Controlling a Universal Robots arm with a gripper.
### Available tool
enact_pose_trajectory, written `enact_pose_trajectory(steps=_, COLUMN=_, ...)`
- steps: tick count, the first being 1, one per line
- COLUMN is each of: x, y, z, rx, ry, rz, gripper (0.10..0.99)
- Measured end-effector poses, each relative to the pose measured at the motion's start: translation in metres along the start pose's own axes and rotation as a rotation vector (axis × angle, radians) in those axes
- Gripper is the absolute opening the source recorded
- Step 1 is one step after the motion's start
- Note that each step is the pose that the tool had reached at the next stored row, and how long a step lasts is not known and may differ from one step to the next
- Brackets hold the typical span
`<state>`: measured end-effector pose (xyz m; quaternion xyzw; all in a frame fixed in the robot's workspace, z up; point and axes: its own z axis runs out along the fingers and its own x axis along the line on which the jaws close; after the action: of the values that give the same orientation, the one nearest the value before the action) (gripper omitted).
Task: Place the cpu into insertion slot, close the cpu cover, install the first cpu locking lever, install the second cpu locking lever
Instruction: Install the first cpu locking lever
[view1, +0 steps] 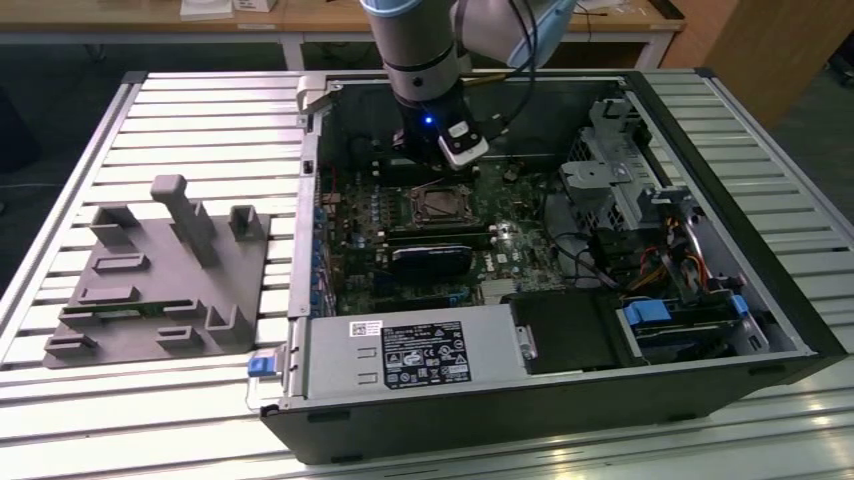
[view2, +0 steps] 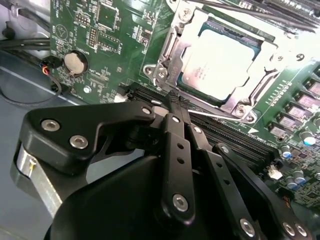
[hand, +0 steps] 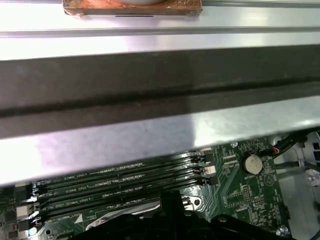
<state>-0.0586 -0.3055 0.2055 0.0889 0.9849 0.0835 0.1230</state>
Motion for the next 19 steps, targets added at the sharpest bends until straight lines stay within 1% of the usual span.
enact_pose_trajectory(steps=2, x=0.0008, y=0.0005, z=0.0012, rx=0.002, ry=-0.0019, rz=0.011, gripper=0.106)
enact_pose_trajectory(steps=6, x=0.0016, y=0.0, z=0.0043, rx=0.012, ry=-0.0095, rz=0.049, gripper=0.106)
enact_pose_trajectory(steps=10, x=0.0028, y=0.0001, z=0.0062, rx=0.017, ry=-0.0137, rz=0.072, gripper=0.106)
enact_pose_trajectory(steps=15, x=0.0043, y=0.0023, z=0.0077, rx=0.019, ry=-0.0163, rz=0.086, gripper=0.106)
enact_pose_trajectory(steps=19, x=0.0047, y=0.0039, z=0.0083, rx=0.017, ry=-0.0146, rz=0.088, gripper=0.106)
